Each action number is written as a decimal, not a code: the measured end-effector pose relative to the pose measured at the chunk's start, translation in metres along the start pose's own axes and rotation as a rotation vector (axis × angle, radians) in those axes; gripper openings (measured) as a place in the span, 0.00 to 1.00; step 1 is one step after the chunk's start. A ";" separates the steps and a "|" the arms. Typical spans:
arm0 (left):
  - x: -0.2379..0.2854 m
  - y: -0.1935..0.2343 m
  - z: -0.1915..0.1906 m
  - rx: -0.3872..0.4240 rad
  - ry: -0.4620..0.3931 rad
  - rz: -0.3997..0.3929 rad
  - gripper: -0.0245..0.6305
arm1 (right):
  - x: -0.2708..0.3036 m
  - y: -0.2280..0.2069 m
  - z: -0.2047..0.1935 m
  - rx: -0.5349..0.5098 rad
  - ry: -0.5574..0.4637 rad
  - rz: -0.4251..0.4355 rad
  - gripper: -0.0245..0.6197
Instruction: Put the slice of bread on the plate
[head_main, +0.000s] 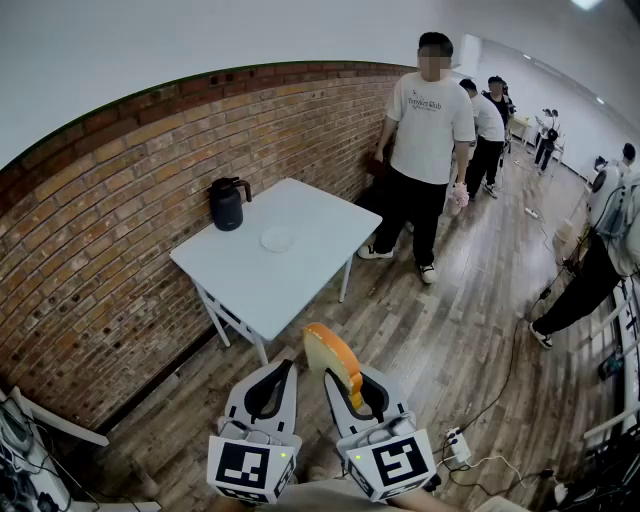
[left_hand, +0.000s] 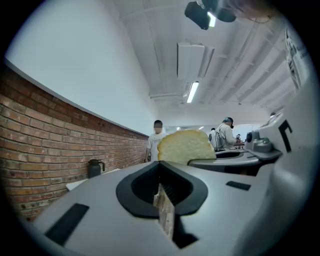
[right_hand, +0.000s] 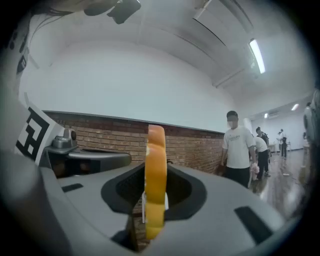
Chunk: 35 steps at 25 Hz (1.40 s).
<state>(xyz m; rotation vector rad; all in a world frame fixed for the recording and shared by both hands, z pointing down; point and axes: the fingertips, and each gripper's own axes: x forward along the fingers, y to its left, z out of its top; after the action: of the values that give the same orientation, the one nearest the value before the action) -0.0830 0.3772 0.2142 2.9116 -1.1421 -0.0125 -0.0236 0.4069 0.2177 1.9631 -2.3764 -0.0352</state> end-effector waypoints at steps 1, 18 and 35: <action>0.001 -0.002 0.001 0.001 -0.002 0.000 0.05 | -0.001 -0.002 0.000 0.000 0.002 0.001 0.19; 0.008 -0.010 -0.004 0.014 -0.020 0.061 0.05 | -0.013 -0.032 -0.007 0.043 -0.026 0.031 0.19; 0.028 0.037 -0.014 0.007 -0.005 0.155 0.05 | 0.029 -0.061 -0.018 0.074 -0.028 0.030 0.19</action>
<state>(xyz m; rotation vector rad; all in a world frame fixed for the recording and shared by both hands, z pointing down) -0.0879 0.3313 0.2291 2.8221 -1.3673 -0.0144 0.0319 0.3673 0.2333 1.9701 -2.4584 0.0272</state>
